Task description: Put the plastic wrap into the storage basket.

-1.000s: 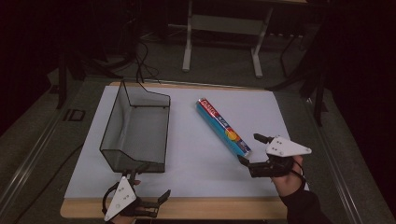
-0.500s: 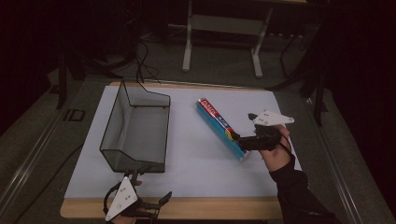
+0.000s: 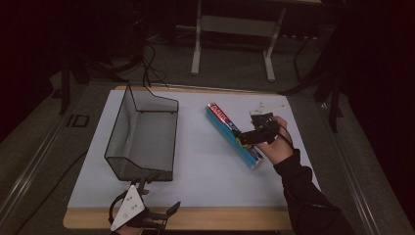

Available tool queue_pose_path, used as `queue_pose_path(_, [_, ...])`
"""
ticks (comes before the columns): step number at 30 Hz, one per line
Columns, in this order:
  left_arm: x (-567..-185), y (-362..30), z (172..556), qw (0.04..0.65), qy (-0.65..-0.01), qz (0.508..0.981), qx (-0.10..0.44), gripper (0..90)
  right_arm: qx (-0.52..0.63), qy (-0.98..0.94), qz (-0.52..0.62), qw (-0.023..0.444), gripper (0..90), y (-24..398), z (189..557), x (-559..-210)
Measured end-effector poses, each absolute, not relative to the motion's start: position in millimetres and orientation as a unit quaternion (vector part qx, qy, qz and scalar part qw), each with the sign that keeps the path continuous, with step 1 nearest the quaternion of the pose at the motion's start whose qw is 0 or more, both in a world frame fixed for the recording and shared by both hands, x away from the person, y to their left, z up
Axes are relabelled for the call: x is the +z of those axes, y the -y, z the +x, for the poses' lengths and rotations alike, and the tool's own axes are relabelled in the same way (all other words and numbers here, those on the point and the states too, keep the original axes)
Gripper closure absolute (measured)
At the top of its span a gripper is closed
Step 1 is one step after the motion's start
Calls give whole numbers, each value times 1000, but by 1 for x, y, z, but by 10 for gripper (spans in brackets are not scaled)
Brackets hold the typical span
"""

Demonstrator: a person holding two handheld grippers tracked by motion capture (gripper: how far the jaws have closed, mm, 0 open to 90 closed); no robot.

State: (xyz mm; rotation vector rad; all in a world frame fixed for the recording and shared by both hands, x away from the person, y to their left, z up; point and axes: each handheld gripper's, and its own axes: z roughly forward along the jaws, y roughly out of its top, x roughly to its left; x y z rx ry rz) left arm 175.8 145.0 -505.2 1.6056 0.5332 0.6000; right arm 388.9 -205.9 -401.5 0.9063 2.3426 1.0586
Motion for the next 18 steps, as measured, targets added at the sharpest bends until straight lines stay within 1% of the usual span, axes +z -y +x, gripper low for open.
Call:
queue_pose_path(11, [-505,-146,176,623,-231,701,260,21,331,-857,349,186,87,190,426,-410])
queue_pose_path(18, [-505,-145,175,619,-231,703,264,21,297,-866,363,171,92,184,448,-421])
